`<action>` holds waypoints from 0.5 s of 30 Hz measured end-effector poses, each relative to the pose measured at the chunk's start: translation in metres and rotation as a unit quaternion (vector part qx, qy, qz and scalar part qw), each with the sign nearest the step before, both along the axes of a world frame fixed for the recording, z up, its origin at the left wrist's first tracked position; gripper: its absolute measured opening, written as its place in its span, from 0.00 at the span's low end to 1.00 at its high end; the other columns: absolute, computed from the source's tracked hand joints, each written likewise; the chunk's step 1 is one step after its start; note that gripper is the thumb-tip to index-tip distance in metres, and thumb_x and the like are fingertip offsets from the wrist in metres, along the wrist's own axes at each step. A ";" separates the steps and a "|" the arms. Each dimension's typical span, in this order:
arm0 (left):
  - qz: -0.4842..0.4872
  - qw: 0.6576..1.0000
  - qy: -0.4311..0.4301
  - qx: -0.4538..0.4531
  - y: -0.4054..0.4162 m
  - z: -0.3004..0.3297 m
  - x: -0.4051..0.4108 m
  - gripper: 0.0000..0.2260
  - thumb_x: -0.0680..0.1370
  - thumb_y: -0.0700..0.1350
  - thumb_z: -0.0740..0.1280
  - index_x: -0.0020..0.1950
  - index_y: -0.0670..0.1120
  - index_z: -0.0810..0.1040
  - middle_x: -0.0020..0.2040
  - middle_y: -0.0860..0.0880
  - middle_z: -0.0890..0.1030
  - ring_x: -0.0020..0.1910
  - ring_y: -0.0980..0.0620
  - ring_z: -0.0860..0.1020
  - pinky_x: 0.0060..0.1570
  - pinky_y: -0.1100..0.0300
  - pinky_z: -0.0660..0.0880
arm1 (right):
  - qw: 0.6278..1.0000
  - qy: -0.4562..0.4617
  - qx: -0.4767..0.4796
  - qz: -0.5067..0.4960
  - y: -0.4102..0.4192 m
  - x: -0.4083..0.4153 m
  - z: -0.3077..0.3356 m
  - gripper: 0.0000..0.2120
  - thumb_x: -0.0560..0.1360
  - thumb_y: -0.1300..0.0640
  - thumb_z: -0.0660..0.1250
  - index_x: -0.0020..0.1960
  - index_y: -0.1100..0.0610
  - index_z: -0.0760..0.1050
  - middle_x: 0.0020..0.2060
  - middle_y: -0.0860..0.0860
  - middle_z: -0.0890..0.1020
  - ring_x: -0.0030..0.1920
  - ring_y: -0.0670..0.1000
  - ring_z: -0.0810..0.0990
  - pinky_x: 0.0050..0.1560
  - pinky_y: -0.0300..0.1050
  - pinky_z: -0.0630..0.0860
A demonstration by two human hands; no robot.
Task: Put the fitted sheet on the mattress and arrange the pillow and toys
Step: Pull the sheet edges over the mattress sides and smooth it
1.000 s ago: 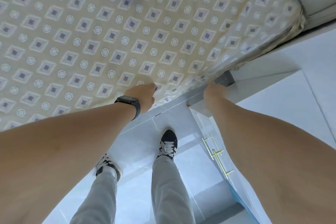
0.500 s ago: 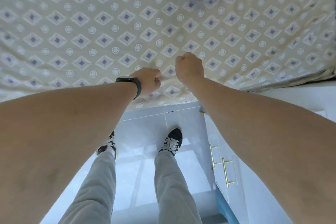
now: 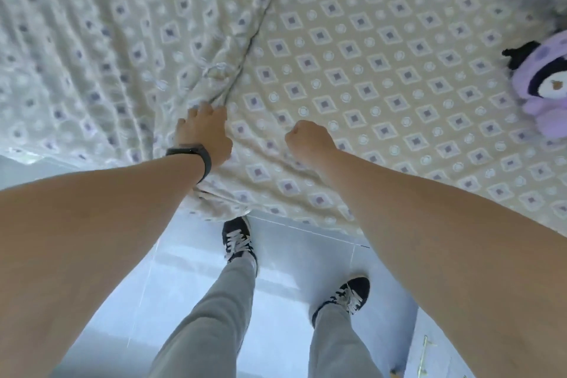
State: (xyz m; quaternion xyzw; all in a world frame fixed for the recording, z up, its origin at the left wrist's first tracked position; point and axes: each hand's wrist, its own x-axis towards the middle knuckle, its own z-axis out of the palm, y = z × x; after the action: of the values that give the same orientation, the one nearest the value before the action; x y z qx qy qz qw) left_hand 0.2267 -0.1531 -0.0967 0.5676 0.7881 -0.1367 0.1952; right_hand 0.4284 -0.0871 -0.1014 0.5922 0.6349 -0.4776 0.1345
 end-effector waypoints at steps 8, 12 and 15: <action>0.216 0.957 -0.150 -0.125 -0.069 -0.019 -0.120 0.34 0.73 0.64 0.67 0.74 0.49 0.63 0.65 0.44 0.76 0.57 0.41 0.78 0.54 0.44 0.78 | 0.997 0.009 -0.068 -0.026 -0.022 -0.176 0.001 0.11 0.79 0.53 0.59 0.45 0.60 0.74 0.35 0.51 0.73 0.32 0.51 0.72 0.31 0.43 0.69; 0.139 0.982 -0.125 -0.029 -0.082 -0.023 -0.091 0.25 0.77 0.62 0.63 0.69 0.52 0.65 0.61 0.50 0.75 0.58 0.43 0.76 0.49 0.47 0.76 | 0.988 -0.014 -0.099 -0.121 -0.034 -0.204 -0.013 0.20 0.75 0.43 0.66 0.56 0.58 0.77 0.45 0.53 0.80 0.43 0.55 0.80 0.48 0.50 0.81; 0.144 0.974 -0.159 -0.071 -0.085 -0.035 -0.071 0.12 0.80 0.49 0.60 0.63 0.49 0.70 0.57 0.47 0.78 0.53 0.43 0.78 0.49 0.49 0.76 | 0.989 -0.067 -0.081 -0.103 -0.040 -0.205 -0.024 0.20 0.79 0.51 0.64 0.65 0.62 0.75 0.49 0.54 0.79 0.47 0.56 0.79 0.48 0.46 0.77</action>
State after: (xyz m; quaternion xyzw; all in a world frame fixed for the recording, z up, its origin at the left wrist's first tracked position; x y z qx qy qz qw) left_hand 0.1561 -0.2385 -0.1316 0.4473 0.8088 -0.0705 0.3752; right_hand 0.2238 -0.1267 -0.1253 0.6721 0.5192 -0.4984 0.1743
